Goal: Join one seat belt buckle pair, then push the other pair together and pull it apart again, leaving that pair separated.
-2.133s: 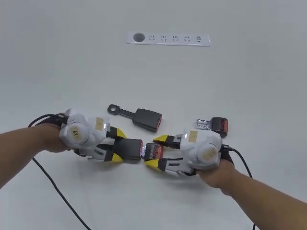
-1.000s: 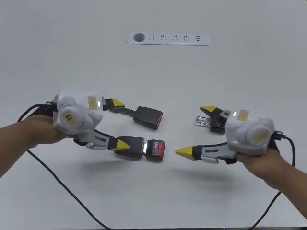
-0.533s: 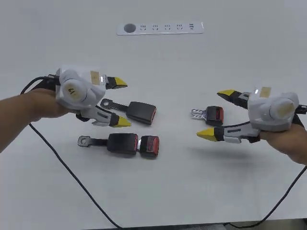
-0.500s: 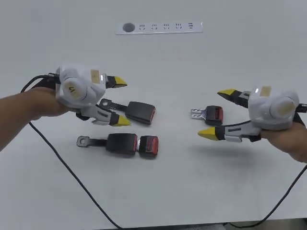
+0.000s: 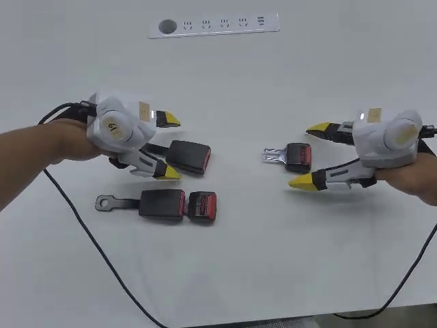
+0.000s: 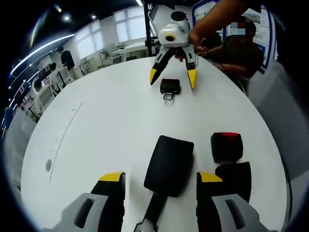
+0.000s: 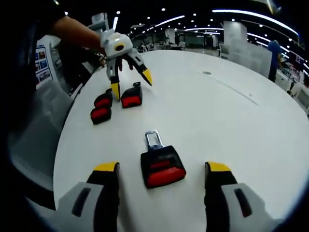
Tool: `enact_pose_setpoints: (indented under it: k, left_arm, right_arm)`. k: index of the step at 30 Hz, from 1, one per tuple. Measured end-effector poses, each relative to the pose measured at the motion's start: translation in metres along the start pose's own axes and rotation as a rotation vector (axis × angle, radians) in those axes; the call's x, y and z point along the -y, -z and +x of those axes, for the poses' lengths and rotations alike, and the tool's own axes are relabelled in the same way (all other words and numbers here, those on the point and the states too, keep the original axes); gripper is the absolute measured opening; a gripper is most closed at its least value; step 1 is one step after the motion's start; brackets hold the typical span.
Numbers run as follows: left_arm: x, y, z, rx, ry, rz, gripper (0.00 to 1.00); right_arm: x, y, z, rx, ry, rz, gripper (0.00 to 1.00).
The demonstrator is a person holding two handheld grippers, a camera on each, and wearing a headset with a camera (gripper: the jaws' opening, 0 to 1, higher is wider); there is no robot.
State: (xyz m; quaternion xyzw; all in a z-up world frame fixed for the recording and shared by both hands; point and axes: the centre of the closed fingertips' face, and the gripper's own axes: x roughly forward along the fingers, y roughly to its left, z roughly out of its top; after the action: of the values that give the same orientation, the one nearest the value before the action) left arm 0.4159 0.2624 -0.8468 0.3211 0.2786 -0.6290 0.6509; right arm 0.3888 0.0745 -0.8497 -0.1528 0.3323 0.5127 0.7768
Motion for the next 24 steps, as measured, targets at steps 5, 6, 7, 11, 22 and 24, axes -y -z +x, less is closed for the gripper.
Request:
enact_pose_setpoints:
  k: [5, 6, 7, 11, 22, 24]
  left_arm:
    - [0.0023, 0.0084, 0.0054, -0.018, 0.021, 0.002, 0.49]
    - [0.0026, 0.0057, 0.0061, 0.005, 0.025, -0.020, 0.49]
    - [0.0019, 0.0065, 0.0075, -0.002, 0.028, -0.009, 0.49]
    - [0.0077, 0.0053, 0.0101, -0.006, 0.064, 0.008, 0.40]
    - [0.0013, 0.0048, 0.0063, 0.009, -0.005, -0.028, 0.34]
    - [0.0015, 0.0045, 0.0054, 0.004, -0.010, -0.026, 0.34]
  right_arm:
    - [-0.0017, 0.0034, 0.0003, -0.015, -0.029, -0.020, 0.65]
    - [-0.0011, 0.0026, 0.0000, -0.011, -0.030, -0.027, 0.65]
    - [-0.0012, 0.0019, -0.0003, -0.010, -0.034, -0.032, 0.64]
    - [-0.0004, 0.0002, -0.0004, -0.021, -0.048, -0.059, 0.57]
    - [0.0018, 0.0014, -0.0014, -0.016, -0.057, -0.088, 0.37]
    - [0.0015, 0.0017, -0.0009, -0.012, -0.058, -0.113, 0.36]
